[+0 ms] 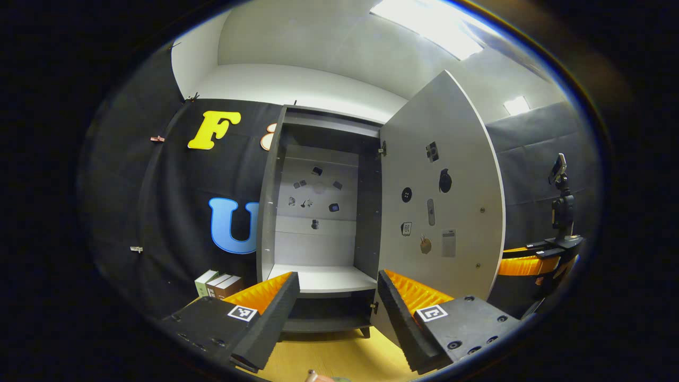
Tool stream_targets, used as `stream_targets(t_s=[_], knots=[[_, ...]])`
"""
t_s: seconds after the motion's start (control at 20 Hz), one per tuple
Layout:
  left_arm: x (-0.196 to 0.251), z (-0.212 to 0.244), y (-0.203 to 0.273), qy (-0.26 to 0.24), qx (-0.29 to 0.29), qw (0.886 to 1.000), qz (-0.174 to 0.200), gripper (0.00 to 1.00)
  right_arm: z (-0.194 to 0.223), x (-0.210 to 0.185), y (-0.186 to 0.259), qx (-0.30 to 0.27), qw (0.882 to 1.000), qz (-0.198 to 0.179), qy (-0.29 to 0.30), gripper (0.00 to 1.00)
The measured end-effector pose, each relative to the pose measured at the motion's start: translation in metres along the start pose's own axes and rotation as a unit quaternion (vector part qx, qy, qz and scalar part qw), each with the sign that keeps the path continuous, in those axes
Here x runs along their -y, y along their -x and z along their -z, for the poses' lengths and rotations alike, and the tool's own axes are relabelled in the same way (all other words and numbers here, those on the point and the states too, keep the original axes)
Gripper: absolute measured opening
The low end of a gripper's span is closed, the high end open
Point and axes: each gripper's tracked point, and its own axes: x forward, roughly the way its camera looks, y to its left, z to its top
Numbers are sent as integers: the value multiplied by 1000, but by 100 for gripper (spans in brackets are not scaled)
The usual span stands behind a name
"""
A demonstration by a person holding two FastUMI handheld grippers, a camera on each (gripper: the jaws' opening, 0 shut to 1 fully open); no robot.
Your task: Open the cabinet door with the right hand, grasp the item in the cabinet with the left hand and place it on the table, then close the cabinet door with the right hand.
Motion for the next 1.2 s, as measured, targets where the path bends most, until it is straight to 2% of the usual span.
stream_targets(t_s=[0.1,0.15,0.2,0.25,0.45,0.6,0.75,0.85,0.9,1.2], knots=[[-9,1,1,-11,-7,1000,-3,93,2,-8,-5,-3,1000,-3,-4,87],[-13,3,1,-12,-7,1000,-1,89,4,-16,-7,-4,1000,-5,-7,86],[-18,5,1,-9,-9,1000,2,93,4,-24,-9,-3,1000,-7,-8,87],[-25,9,1,-5,-15,1000,5,93,5,-34,-12,-3,1000,-6,-8,88],[-57,15,6,2,-32,999,12,93,6,-54,-27,1,1000,25,12,88],[-79,23,6,5,-50,999,18,93,9,-64,-36,1,999,49,3,87],[-89,31,0,13,-59,998,27,93,8,-77,-43,8,998,68,11,87],[-98,30,1,22,-58,998,33,89,11,-88,-52,9,997,71,8,87],[-102,29,1,24,-58,997,36,93,12,-94,-59,10,997,70,5,87],[-125,27,9,16,-62,997,36,93,17,-157,-113,24,999,9,-19,87]])
